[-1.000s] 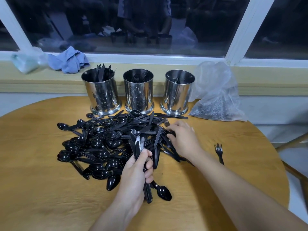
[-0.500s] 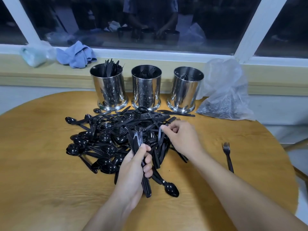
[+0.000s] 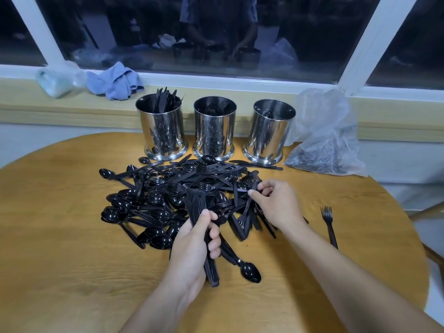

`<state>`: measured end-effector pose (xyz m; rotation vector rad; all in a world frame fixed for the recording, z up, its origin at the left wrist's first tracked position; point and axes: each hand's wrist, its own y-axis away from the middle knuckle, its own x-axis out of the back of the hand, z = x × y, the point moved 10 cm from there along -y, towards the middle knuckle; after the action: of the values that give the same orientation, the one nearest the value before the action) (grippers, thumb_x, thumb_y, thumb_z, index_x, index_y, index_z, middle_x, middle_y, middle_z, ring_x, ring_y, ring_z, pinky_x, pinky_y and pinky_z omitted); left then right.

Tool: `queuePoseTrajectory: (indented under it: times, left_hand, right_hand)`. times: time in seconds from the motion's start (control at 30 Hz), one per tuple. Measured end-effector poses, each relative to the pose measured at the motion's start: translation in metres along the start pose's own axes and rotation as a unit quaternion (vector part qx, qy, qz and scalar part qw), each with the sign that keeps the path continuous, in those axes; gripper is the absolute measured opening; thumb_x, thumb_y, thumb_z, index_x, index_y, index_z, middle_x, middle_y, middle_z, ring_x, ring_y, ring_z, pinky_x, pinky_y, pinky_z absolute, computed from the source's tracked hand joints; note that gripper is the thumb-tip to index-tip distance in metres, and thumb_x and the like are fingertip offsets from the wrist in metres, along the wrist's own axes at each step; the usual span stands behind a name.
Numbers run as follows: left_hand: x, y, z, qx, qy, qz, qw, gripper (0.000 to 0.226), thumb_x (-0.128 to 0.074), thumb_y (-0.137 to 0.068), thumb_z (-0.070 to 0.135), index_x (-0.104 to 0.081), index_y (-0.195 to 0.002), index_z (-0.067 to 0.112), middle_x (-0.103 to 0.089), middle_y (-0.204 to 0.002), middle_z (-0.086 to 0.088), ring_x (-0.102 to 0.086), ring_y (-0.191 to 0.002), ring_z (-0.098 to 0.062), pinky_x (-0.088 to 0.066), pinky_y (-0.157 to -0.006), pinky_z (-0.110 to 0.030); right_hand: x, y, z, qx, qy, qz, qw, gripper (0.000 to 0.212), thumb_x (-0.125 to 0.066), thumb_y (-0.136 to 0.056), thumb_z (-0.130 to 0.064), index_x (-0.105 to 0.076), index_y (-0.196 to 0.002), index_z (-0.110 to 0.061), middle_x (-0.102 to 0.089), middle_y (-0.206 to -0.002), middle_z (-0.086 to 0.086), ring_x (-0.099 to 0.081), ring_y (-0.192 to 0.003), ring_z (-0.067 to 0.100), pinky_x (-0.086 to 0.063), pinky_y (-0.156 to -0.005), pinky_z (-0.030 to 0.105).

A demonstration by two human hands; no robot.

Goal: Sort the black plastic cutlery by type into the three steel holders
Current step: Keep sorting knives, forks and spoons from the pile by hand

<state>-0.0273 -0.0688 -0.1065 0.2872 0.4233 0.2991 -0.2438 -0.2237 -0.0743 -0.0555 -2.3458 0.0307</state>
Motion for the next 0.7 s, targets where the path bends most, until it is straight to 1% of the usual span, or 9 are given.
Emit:
queuePoseTrajectory:
  times: [0.13,0.2,0.3,0.4,0.47,0.53,0.6,0.63,0.7]
  left_hand:
    - [0.001,0.004,0.008,-0.018,-0.030,-0.005,0.999,0.037,-0.058,-0.114,0.044,-0.064,-0.114,0.007,-0.040,-0.073,-0.002,-0.039,-0.058,-0.015,-0.034,-0.052,-0.028]
    - [-0.005,0.008,0.016,-0.040,-0.073,-0.036,0.996,0.033,-0.062,-0.112,0.045,-0.058,-0.102,0.014,-0.033,-0.073,-0.003,-0.031,-0.058,-0.016,-0.026,-0.053,-0.031]
    - [-0.011,0.016,0.028,-0.100,-0.125,-0.065,0.985,0.025,-0.064,-0.113,0.039,-0.060,-0.092,0.024,-0.033,-0.071,0.000,-0.028,-0.060,-0.019,-0.022,-0.054,-0.034]
    - [-0.010,0.029,0.045,-0.226,-0.189,-0.070,0.953,0.016,-0.061,-0.115,0.033,-0.066,-0.101,0.030,-0.048,-0.074,0.012,-0.042,-0.064,-0.016,-0.037,-0.061,-0.031]
    - [-0.007,0.036,0.044,-0.275,-0.248,-0.067,0.926,0.007,-0.061,-0.113,0.034,-0.068,-0.114,0.032,-0.064,-0.080,0.016,-0.057,-0.069,-0.010,-0.048,-0.066,-0.033]
    - [-0.004,0.036,0.032,-0.266,-0.269,-0.066,0.923,0.013,-0.062,-0.114,0.036,-0.068,-0.118,0.025,-0.071,-0.090,0.010,-0.070,-0.081,-0.019,-0.060,-0.075,-0.045]
    - [-0.002,0.034,0.012,-0.209,-0.235,-0.081,0.946,0.013,-0.064,-0.109,0.031,-0.065,-0.117,0.020,-0.070,-0.091,0.002,-0.069,-0.086,-0.035,-0.059,-0.077,-0.066]
    - [-0.002,0.035,0.008,-0.198,-0.231,-0.080,0.949,0.016,-0.065,-0.104,0.027,-0.065,-0.120,0.022,-0.069,-0.090,0.000,-0.069,-0.086,-0.039,-0.058,-0.076,-0.069]
    - [-0.001,0.042,0.012,-0.213,-0.259,-0.072,0.939,0.023,-0.065,-0.099,0.021,-0.066,-0.121,0.024,-0.073,-0.090,-0.001,-0.071,-0.085,-0.036,-0.059,-0.071,-0.064]
  right_hand:
    - [0.010,0.018,-0.032,0.073,0.048,0.031,0.996,0.023,-0.080,-0.097,-0.036,-0.068,-0.116,-0.030,-0.059,-0.104,-0.014,-0.061,-0.098,0.011,-0.046,-0.080,0.026]
    - [0.013,0.039,-0.055,0.122,0.047,0.039,0.991,0.027,-0.075,-0.100,-0.041,-0.067,-0.124,-0.033,-0.059,-0.106,-0.017,-0.058,-0.094,0.004,-0.047,-0.082,0.025]
    - [0.014,0.080,-0.084,0.133,-0.097,-0.011,0.986,0.009,-0.068,-0.105,-0.042,-0.074,-0.105,-0.036,-0.069,-0.096,-0.013,-0.062,-0.083,0.008,-0.051,-0.076,0.029]
    - [0.014,0.117,-0.106,0.130,-0.208,-0.083,0.966,0.017,-0.064,-0.109,-0.035,-0.079,-0.101,-0.029,-0.076,-0.097,-0.007,-0.070,-0.091,0.014,-0.057,-0.084,0.041]
    - [0.015,0.140,-0.123,0.168,-0.231,-0.111,0.952,0.013,-0.068,-0.104,-0.037,-0.078,-0.105,-0.029,-0.071,-0.091,-0.005,-0.066,-0.084,0.014,-0.054,-0.078,0.044]
    - [0.012,0.162,-0.136,0.213,-0.201,-0.130,0.947,0.025,-0.076,-0.093,-0.047,-0.073,-0.113,-0.033,-0.057,-0.084,-0.004,-0.055,-0.075,0.013,-0.048,-0.069,0.041]
    - [0.005,0.174,-0.139,0.240,-0.130,-0.112,0.956,0.042,-0.082,-0.084,-0.055,-0.065,-0.120,-0.040,-0.051,-0.081,-0.004,-0.054,-0.075,0.017,-0.045,-0.065,0.031]
    - [0.003,0.175,-0.140,0.243,-0.105,-0.098,0.959,0.044,-0.083,-0.083,-0.054,-0.061,-0.119,-0.041,-0.051,-0.079,-0.004,-0.055,-0.074,0.018,-0.045,-0.064,0.030]
    - [-0.001,0.174,-0.139,0.235,-0.093,-0.078,0.964,0.037,-0.081,-0.084,-0.049,-0.057,-0.111,-0.039,-0.052,-0.071,-0.005,-0.057,-0.070,0.019,-0.048,-0.063,0.034]
